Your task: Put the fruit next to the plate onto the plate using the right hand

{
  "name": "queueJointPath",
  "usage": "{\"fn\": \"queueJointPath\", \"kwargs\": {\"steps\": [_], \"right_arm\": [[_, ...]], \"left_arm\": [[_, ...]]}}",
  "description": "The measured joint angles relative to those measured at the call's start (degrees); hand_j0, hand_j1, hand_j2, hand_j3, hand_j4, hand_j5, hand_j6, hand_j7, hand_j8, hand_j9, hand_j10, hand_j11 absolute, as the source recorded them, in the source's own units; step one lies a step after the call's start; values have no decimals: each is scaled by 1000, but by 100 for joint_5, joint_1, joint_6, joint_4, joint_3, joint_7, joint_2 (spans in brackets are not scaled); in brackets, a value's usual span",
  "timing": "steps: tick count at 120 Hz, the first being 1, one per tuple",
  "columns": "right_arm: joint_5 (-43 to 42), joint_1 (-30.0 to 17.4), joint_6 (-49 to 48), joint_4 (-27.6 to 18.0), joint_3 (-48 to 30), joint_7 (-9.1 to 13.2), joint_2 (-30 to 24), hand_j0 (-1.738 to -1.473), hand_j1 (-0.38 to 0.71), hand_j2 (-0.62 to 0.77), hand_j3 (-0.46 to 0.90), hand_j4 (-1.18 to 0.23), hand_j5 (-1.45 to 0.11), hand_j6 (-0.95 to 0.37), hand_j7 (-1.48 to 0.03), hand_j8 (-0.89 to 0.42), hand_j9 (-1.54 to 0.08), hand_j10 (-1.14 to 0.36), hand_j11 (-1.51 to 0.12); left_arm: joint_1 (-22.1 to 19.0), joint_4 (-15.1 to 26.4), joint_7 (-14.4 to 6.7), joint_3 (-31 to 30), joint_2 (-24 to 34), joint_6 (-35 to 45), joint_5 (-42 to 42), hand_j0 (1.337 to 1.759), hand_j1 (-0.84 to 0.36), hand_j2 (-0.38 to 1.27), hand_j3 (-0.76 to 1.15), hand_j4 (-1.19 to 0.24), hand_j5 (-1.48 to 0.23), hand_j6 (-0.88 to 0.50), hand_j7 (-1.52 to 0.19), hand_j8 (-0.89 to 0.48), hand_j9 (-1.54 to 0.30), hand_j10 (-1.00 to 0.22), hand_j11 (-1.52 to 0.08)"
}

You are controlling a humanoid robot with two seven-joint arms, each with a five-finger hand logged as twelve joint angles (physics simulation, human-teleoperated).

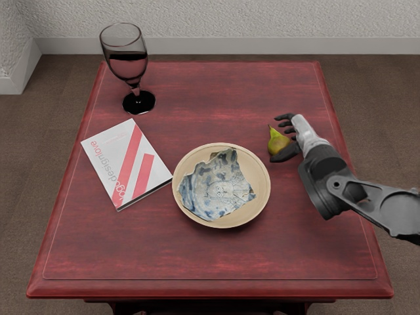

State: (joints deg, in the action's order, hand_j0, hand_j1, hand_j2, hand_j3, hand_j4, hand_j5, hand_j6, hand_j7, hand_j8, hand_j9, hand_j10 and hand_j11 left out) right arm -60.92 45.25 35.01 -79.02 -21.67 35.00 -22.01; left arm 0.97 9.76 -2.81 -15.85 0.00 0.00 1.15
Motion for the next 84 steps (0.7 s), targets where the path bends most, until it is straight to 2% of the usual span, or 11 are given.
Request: {"fn": "queueJointPath", "kwargs": {"steps": [26,45,60,71,74,75,77,84], "right_arm": [[-129,18,0,147,119,0,75,-1658,95,-72,0,-371,-482,-372,-482,-366,-482,-372,-482],[-149,22,-2,280,141,0,119,-1658,95,-72,0,-373,-482,-378,-483,-371,-482,-374,-483],[-181,28,-16,378,140,-22,144,-1658,99,-73,0,-381,-480,-368,-487,-378,-482,-383,-552],[-144,32,-16,413,127,-25,150,-1658,113,-76,0,-397,-487,-361,-502,-394,-491,-312,-703],[-133,32,-19,416,121,-28,151,-1658,120,-77,0,-401,-497,-361,-509,-396,-501,-344,-645],[-132,32,-19,417,119,-28,152,-1658,124,-78,0,-405,-499,-363,-513,-395,-503,-328,-696],[-123,32,-19,418,116,-28,155,-1658,132,-80,0,-412,-508,-365,-522,-391,-512,-325,-677],[-103,32,-11,419,109,-19,172,-1658,168,-84,0,-448,-540,-366,-562,-396,-546,-248,-795]], "left_arm": [[1,0,0,0,0,0,0,1658,349,0,0,0,0,0,0,0,0,0,0],[0,0,0,2,0,0,0,1658,349,0,0,0,0,0,0,0,0,0,0],[0,0,-1,-1,0,0,-1,1658,349,0,0,0,0,0,0,0,0,0,0],[0,0,-1,-2,0,0,-1,1658,349,0,0,0,0,0,0,0,0,0,0],[0,0,-1,-2,0,0,-1,1658,349,0,0,0,0,0,0,0,0,0,0],[0,0,-1,-2,0,0,-1,1658,349,0,0,0,0,0,0,0,0,0,0],[0,0,-1,-2,0,0,-1,1658,349,0,0,0,0,0,0,0,0,0,0],[0,0,-1,0,0,0,-1,1658,349,0,0,0,0,0,0,0,0,0,0]]}}
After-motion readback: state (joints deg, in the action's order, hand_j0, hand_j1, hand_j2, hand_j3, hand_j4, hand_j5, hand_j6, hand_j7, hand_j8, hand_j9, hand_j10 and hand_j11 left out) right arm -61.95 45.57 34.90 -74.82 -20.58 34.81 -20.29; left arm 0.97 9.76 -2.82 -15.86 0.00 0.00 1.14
